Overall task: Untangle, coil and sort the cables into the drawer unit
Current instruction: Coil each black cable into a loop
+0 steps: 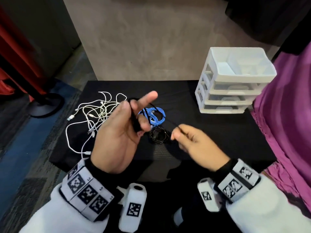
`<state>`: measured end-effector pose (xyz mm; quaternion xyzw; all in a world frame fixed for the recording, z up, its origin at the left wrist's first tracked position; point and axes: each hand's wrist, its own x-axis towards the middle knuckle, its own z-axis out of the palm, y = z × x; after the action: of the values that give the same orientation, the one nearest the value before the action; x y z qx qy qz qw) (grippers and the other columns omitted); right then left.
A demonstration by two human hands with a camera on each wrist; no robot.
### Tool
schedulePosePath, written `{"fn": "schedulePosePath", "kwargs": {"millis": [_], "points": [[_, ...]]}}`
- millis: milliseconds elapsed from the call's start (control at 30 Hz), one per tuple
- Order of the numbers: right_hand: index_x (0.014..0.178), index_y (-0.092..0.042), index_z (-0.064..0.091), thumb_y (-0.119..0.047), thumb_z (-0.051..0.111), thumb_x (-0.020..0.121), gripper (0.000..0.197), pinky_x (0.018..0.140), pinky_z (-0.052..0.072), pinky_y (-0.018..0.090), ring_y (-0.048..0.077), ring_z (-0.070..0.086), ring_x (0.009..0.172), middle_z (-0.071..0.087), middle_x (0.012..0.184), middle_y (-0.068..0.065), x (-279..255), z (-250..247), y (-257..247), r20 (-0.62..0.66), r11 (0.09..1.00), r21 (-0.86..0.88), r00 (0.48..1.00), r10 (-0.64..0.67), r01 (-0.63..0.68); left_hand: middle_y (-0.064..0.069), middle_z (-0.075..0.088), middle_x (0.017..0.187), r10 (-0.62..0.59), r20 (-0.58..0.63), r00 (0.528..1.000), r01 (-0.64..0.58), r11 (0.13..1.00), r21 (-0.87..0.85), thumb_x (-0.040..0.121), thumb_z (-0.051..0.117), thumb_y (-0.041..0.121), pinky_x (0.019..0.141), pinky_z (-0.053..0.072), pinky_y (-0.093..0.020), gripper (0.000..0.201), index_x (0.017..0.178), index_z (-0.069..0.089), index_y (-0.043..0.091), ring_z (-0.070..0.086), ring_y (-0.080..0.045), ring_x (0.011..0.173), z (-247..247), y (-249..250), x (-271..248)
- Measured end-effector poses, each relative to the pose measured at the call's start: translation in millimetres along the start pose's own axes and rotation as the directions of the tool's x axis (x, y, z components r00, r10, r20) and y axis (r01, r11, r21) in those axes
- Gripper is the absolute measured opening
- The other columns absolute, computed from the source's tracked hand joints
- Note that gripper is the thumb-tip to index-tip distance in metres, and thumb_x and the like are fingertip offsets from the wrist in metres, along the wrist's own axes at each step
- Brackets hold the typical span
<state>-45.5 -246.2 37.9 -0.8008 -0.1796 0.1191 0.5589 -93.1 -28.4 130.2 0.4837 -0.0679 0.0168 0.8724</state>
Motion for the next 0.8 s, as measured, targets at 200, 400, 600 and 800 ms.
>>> {"fn": "schedulePosePath", "kwargs": {"millis": [200,400,600,800], "points": [[0.099,-0.024,0.053,-0.054,0.039,0.105,0.033,0.073,0.051,0.043,0.02,0.063,0.077,0.065,0.082,-0.006,-42,56,-24,0.231,0.897,-0.394,0.966,-0.115,0.2,-0.003,0.06,0.144,0.083,-0.148,0.986,-0.035,0.953,0.302,0.112,0.03,0.019,0.085,0.06,-0.033,0.023,0.095,0.044,0.012,0.076,-0.024,0.099,-11,-29,11],[0.092,-0.028,0.061,-0.046,0.055,0.101,0.021,0.065,0.051,0.04,0.014,0.058,0.066,0.06,0.071,-0.008,-35,16,-66,0.172,0.852,-0.443,0.959,-0.224,0.278,0.004,0.074,0.086,-0.025,0.056,0.998,-0.037,0.475,0.879,0.105,0.039,0.04,0.081,0.054,-0.041,0.027,0.092,0.056,0.023,0.072,-0.011,0.084,-37,-56,-9],[0.089,-0.027,0.079,-0.022,0.077,0.094,0.007,0.081,0.053,0.035,0.02,0.066,0.08,0.068,0.084,0.0,-4,-21,-57,0.023,0.97,-0.143,0.981,-0.194,0.196,-0.011,0.075,0.089,-0.346,0.201,0.916,0.219,0.853,0.474,0.106,0.036,0.028,0.049,0.035,-0.021,0.031,0.087,0.052,0.009,0.036,-0.011,0.041,-13,-44,-22],[0.095,-0.029,0.083,-0.021,0.078,0.093,0.01,0.077,0.047,0.021,0.01,0.058,0.076,0.063,0.082,-0.002,-4,3,-37,-0.204,0.987,-0.083,0.967,-0.155,0.141,-0.005,0.054,0.078,-0.405,0.229,0.885,0.429,0.901,-0.06,0.107,0.038,0.028,0.048,0.022,-0.02,0.028,0.085,0.047,0.014,0.029,0.002,0.037,-17,-40,-19]]}}
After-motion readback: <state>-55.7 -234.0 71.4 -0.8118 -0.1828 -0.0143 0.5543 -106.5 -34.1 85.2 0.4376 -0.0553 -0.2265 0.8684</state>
